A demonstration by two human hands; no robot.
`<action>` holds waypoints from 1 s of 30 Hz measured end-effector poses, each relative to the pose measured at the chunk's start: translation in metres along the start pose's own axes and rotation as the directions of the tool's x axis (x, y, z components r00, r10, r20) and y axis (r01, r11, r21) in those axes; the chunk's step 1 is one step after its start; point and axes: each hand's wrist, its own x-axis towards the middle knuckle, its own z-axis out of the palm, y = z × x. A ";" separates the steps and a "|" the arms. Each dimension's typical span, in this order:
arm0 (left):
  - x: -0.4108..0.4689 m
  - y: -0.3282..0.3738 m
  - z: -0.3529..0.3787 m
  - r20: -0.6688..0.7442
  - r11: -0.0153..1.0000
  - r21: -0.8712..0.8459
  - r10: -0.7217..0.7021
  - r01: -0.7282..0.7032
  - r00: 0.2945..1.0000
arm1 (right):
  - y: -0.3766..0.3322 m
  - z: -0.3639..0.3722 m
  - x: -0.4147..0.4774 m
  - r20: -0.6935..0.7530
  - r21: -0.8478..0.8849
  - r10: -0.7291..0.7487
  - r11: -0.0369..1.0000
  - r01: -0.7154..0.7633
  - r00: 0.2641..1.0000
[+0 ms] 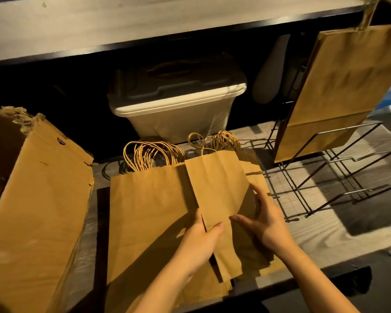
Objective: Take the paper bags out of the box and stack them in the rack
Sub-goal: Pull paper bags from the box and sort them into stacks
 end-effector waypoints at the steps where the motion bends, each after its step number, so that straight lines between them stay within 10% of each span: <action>1: 0.001 0.003 0.004 0.020 1.000 -0.013 0.017 -0.016 1.000 | 0.005 -0.001 0.001 -0.038 -0.042 -0.005 0.999 0.004 0.999; 19: 0.005 0.034 0.013 0.185 0.938 0.335 0.030 -0.092 0.982 | 0.023 -0.023 0.005 -0.097 -0.287 0.147 0.943 -0.169 0.984; 30: -0.047 0.122 -0.086 0.121 0.474 0.838 0.324 -0.271 0.938 | -0.107 -0.015 0.046 0.097 -0.400 -0.295 0.863 0.308 0.951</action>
